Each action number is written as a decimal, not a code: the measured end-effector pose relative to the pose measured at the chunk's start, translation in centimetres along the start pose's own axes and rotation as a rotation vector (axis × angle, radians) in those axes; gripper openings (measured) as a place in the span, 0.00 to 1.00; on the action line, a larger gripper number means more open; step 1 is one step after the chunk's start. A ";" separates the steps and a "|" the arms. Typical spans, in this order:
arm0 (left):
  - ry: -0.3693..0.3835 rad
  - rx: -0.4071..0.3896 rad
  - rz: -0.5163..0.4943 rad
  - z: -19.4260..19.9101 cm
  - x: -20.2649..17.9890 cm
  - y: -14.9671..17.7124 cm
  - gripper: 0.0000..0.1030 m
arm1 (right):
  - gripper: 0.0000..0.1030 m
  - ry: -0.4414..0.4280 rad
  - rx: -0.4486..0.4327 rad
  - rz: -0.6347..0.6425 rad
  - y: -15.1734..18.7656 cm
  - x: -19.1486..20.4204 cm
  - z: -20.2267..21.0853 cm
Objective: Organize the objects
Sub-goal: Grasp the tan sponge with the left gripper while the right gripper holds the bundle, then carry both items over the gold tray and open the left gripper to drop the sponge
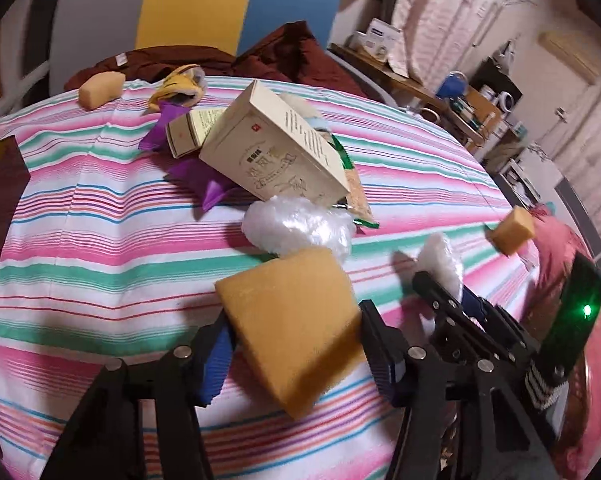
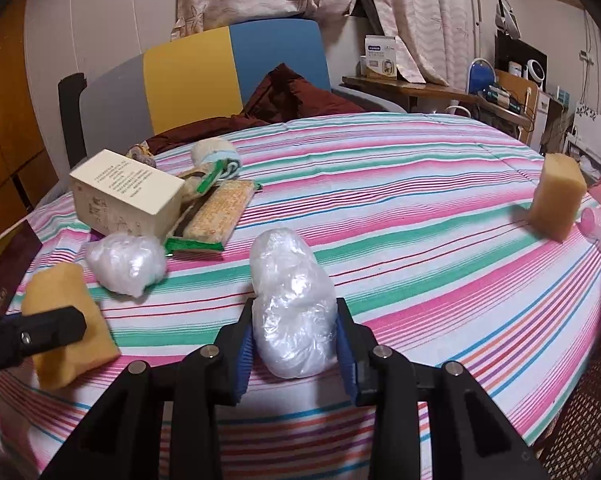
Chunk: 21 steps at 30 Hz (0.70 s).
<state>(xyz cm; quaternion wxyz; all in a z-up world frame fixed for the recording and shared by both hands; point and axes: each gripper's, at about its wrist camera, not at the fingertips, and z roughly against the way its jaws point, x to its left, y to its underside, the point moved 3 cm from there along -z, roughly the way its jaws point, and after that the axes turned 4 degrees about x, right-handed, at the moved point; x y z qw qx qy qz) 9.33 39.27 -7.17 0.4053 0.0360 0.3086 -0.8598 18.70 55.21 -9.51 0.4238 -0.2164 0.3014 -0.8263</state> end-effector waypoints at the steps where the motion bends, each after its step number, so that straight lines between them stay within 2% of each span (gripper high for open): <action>1: 0.002 0.000 -0.003 0.2 0.2 0.2 0.57 | 0.34 -0.006 0.003 0.005 0.0 0.3 0.1; 5: 0.034 0.007 0.030 1.2 1.5 1.0 0.56 | 0.34 -0.034 0.015 0.014 0.1 1.3 0.3; 8: 0.042 -0.017 0.049 2.7 2.7 1.4 0.56 | 0.34 -0.051 0.029 0.016 0.3 2.1 0.4; 17: -0.014 -0.154 0.119 9.5 8.2 1.8 0.56 | 0.34 -0.060 0.049 0.064 0.9 4.3 0.5; 21: -0.041 -0.210 0.173 12.6 11.7 1.9 0.56 | 0.34 -0.087 0.021 0.101 0.9 6.2 1.8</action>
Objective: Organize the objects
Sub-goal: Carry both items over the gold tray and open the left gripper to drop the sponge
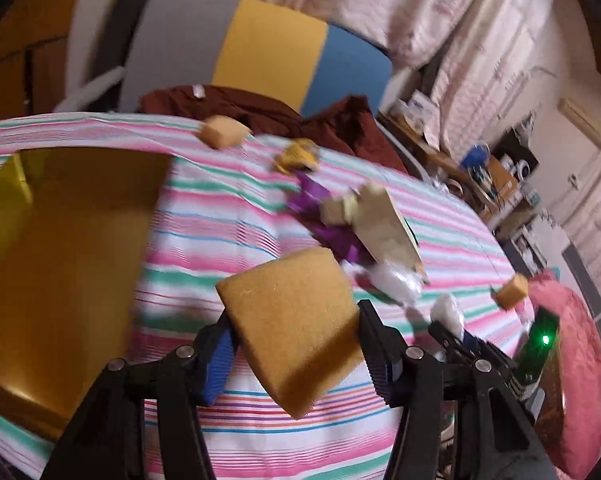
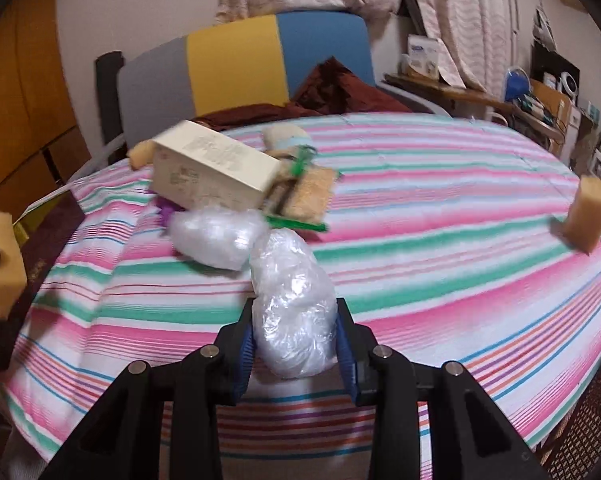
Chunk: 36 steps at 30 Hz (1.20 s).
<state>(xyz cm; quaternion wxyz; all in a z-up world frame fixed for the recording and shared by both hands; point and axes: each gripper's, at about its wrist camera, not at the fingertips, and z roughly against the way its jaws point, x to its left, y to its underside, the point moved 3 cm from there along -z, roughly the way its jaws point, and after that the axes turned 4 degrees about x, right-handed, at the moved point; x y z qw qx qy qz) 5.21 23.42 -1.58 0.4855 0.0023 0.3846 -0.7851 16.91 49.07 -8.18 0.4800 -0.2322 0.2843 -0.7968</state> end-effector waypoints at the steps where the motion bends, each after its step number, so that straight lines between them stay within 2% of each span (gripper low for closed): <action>1: -0.017 -0.014 0.011 0.7 1.0 -0.3 0.56 | 0.34 -0.009 -0.014 0.016 -0.1 0.6 0.4; 4: -0.064 -0.036 0.055 2.5 4.4 -0.8 0.56 | 0.34 -0.039 -0.053 0.063 -0.7 2.7 1.9; 7: -0.136 -0.018 0.107 3.1 8.0 -1.0 0.56 | 0.34 -0.088 -0.083 0.087 -1.2 4.9 3.2; 12: -0.206 0.001 0.183 3.6 12.9 -0.4 0.56 | 0.34 -0.166 -0.102 0.114 -1.7 8.6 4.4; 22: -0.375 0.021 0.245 5.2 20.9 0.4 0.57 | 0.34 -0.322 -0.113 0.218 -2.0 16.7 6.3; 26: -0.413 0.017 0.258 5.8 23.3 0.7 0.59 | 0.34 -0.372 -0.106 0.271 -2.0 19.7 6.6; 28: -0.445 0.018 0.248 5.8 23.9 0.7 0.63 | 0.34 -0.399 -0.095 0.305 -1.8 21.3 6.7; 30: -0.470 0.018 0.246 5.9 24.2 0.7 0.76 | 0.34 -0.427 -0.084 0.332 -1.5 23.1 6.6; 31: -0.482 0.013 0.250 6.0 24.4 0.7 0.89 | 0.34 -0.438 -0.078 0.342 -1.4 23.7 6.6; 32: -0.493 0.004 0.259 6.2 24.7 0.7 0.97 | 0.34 -0.447 -0.071 0.353 -1.3 24.4 6.5; 36: -0.491 -0.001 0.297 7.0 25.6 0.5 0.98 | 0.34 -0.477 -0.039 0.406 -0.5 27.5 6.2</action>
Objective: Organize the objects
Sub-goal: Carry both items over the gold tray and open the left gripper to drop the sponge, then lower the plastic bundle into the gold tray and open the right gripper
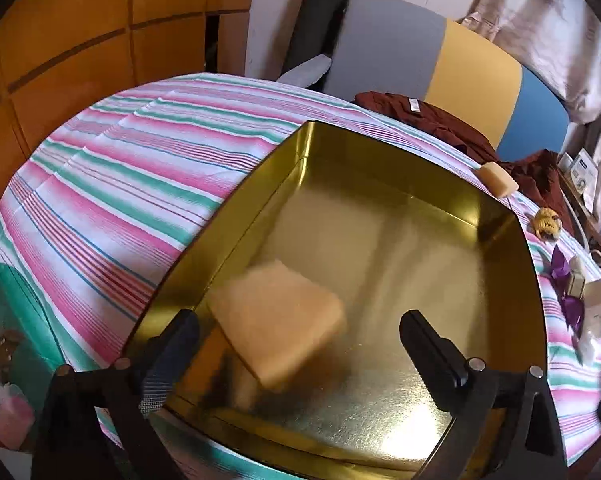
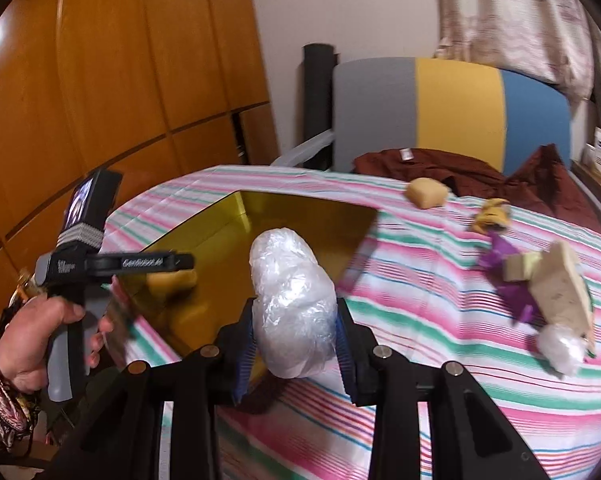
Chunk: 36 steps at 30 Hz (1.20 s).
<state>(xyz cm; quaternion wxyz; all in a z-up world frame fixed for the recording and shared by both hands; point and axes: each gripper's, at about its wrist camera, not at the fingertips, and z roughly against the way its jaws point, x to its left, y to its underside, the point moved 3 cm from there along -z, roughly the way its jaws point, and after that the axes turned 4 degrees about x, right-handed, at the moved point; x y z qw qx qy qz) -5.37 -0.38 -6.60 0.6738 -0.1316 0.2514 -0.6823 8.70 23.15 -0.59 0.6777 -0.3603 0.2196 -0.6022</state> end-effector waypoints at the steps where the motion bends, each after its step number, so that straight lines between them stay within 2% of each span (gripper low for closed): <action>1: 0.005 -0.005 0.018 0.3 0.4 -0.2 0.98 | 0.34 -0.005 0.007 0.007 0.0 0.5 -0.3; 9: 0.032 -0.087 0.212 4.0 3.5 -1.9 1.00 | 0.34 -0.077 0.092 0.036 -0.9 3.7 -4.1; 17: 0.026 -0.111 0.232 5.4 4.1 -2.6 1.00 | 0.34 -0.121 0.217 0.018 -1.2 6.8 -9.3; 24: 0.030 -0.108 0.252 5.5 4.4 -2.6 1.00 | 0.35 -0.138 0.323 -0.069 -1.1 7.6 -13.4; 30: 0.035 -0.093 0.256 5.1 4.4 -2.6 1.00 | 0.38 -0.172 0.340 -0.112 -1.5 8.1 -14.0; 31: 0.030 -0.094 0.255 5.1 4.3 -2.6 1.00 | 0.42 -0.170 0.330 -0.102 -1.6 8.2 -13.8; 36: 0.031 -0.095 0.245 5.1 4.0 -2.5 1.00 | 0.43 -0.156 0.265 -0.098 -1.9 7.6 -11.9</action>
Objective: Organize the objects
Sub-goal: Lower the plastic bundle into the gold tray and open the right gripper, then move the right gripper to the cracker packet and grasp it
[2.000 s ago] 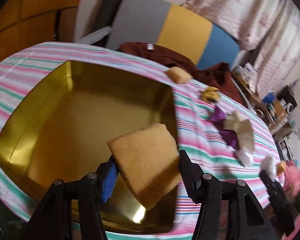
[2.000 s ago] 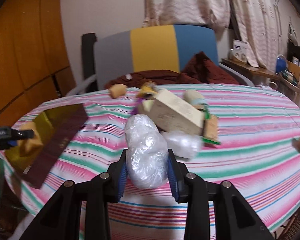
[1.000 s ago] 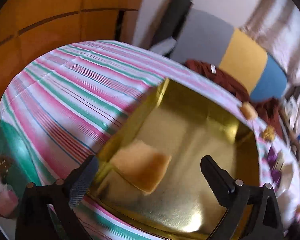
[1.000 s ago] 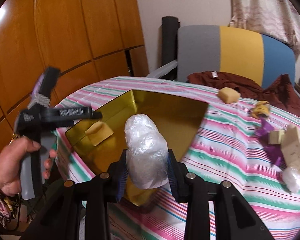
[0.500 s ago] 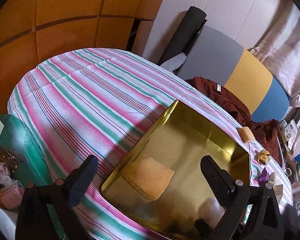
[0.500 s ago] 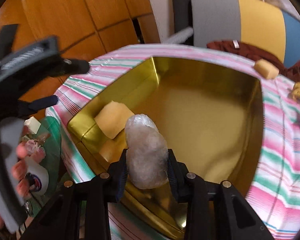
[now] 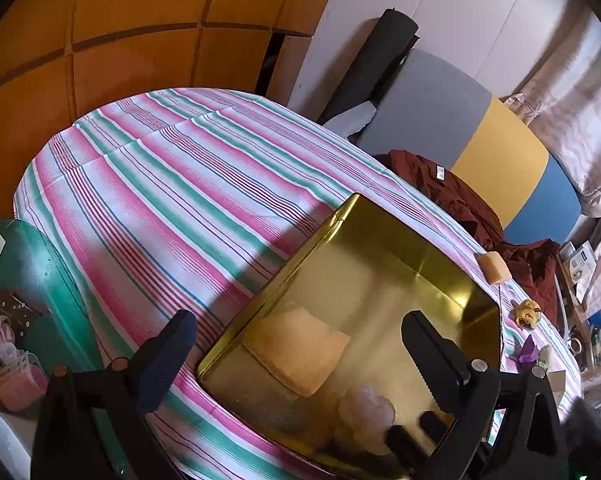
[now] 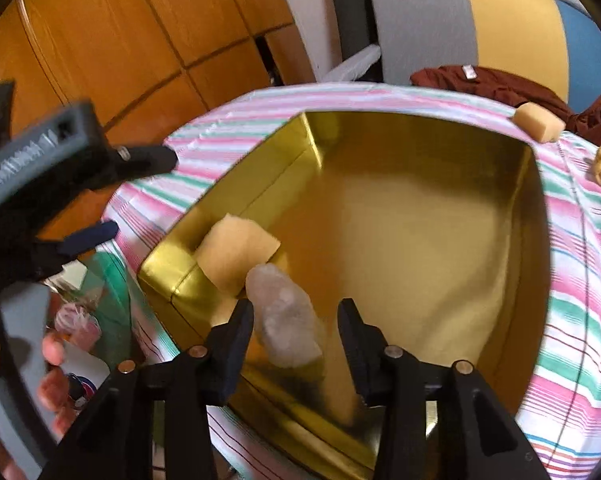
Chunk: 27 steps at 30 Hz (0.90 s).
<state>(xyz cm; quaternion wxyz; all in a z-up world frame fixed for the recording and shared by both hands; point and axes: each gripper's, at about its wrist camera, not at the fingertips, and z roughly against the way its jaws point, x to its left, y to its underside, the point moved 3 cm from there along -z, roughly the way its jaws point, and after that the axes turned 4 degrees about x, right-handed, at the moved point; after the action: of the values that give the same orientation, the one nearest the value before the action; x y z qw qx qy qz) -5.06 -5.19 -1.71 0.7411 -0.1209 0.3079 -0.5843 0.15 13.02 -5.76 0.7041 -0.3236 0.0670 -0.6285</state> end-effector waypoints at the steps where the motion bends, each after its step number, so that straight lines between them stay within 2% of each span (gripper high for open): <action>1: 0.001 0.002 -0.005 0.0 -0.2 0.1 1.00 | 0.43 0.001 -0.019 -0.006 0.0 -0.2 0.7; 8: 0.023 0.011 -0.052 0.0 -2.2 1.1 1.00 | 0.43 0.070 -0.132 0.010 0.0 -2.1 5.5; 14: 0.081 0.021 -0.117 0.1 -5.1 2.6 1.00 | 0.43 0.191 -0.208 -0.015 1.2 -5.9 9.5; 18: 0.116 0.033 -0.178 0.2 -7.5 4.1 1.00 | 0.43 0.279 -0.204 -0.054 3.2 -10.2 11.5; 27: 0.225 0.074 -0.382 1.1 -14.5 9.4 1.00 | 0.43 0.450 -0.166 -0.262 8.4 -22.2 14.5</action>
<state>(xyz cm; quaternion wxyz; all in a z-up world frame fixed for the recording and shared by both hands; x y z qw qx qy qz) 1.20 10.98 -1.37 0.5818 -0.0841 0.3385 -0.7348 10.05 39.02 -5.89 0.5554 -0.2383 0.2305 -0.7626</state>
